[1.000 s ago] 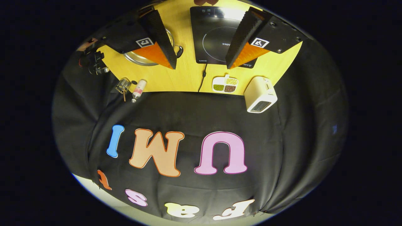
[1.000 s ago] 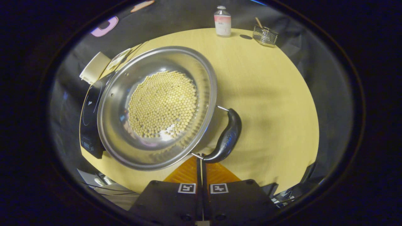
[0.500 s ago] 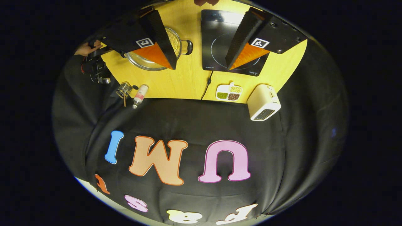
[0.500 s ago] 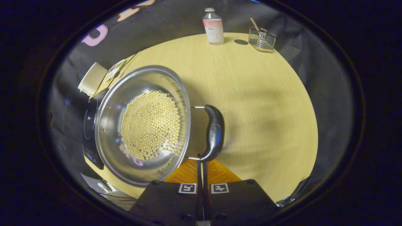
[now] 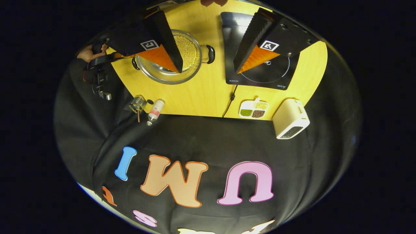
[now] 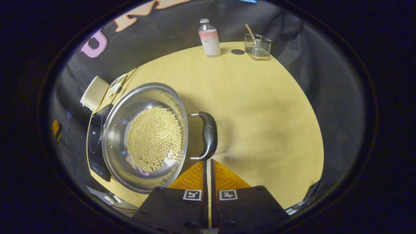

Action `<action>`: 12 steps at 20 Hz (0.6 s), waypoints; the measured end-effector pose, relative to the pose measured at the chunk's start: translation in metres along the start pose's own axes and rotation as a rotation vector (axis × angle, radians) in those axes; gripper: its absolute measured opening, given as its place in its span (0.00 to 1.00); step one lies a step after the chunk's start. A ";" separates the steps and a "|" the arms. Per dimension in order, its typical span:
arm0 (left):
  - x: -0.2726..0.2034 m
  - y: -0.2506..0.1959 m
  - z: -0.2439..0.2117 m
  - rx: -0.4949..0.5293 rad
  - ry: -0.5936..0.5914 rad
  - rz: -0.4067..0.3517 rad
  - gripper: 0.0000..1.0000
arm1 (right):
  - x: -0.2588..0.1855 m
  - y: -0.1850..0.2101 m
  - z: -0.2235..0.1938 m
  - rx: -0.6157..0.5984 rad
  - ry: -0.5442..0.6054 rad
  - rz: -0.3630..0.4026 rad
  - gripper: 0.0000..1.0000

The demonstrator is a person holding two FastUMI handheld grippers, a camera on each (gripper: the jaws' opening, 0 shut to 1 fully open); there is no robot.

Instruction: First push the handle of the pot to place it horizontally, then grasp the pot with both hands and set it on the induction cooktop.

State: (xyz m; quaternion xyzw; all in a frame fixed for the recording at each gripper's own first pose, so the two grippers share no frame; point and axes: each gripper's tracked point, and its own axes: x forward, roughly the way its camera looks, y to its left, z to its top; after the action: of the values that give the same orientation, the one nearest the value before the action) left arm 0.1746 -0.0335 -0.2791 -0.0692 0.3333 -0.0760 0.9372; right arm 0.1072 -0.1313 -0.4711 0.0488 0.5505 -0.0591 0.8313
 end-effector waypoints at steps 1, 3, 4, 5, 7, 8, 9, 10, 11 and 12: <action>0.007 0.001 -0.008 -0.010 0.025 -0.010 0.96 | -0.006 -0.003 0.007 0.013 -0.022 0.001 0.00; 0.020 -0.003 -0.018 -0.048 0.063 -0.042 0.96 | -0.012 -0.002 0.024 0.062 -0.070 0.011 0.13; 0.025 -0.004 -0.022 -0.062 0.076 -0.054 0.97 | -0.015 0.000 0.032 0.084 -0.096 0.016 0.24; 0.029 -0.004 -0.026 -0.066 0.090 -0.058 0.97 | -0.017 0.003 0.040 0.097 -0.112 0.026 0.42; 0.043 -0.002 -0.041 -0.068 0.131 -0.062 0.96 | -0.011 0.005 0.044 0.078 -0.111 0.024 0.75; 0.049 -0.002 -0.050 -0.068 0.162 -0.065 0.96 | -0.009 0.007 0.046 0.061 -0.103 0.021 0.82; 0.056 -0.003 -0.056 -0.067 0.181 -0.067 0.96 | -0.004 0.009 0.049 0.052 -0.098 0.022 0.82; 0.063 -0.002 -0.062 -0.066 0.198 -0.064 0.96 | 0.002 0.013 0.051 0.047 -0.085 0.024 0.82; 0.069 -0.002 -0.068 -0.066 0.215 -0.062 1.00 | 0.008 0.015 0.052 0.043 -0.070 0.025 0.82; 0.075 -0.002 -0.076 -0.068 0.238 -0.059 0.96 | 0.014 0.019 0.051 0.040 -0.055 0.028 0.82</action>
State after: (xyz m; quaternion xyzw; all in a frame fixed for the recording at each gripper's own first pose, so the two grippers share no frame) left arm 0.1843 -0.0553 -0.3832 -0.1013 0.4422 -0.0999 0.8856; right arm 0.1616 -0.1210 -0.4634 0.0716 0.5255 -0.0599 0.8457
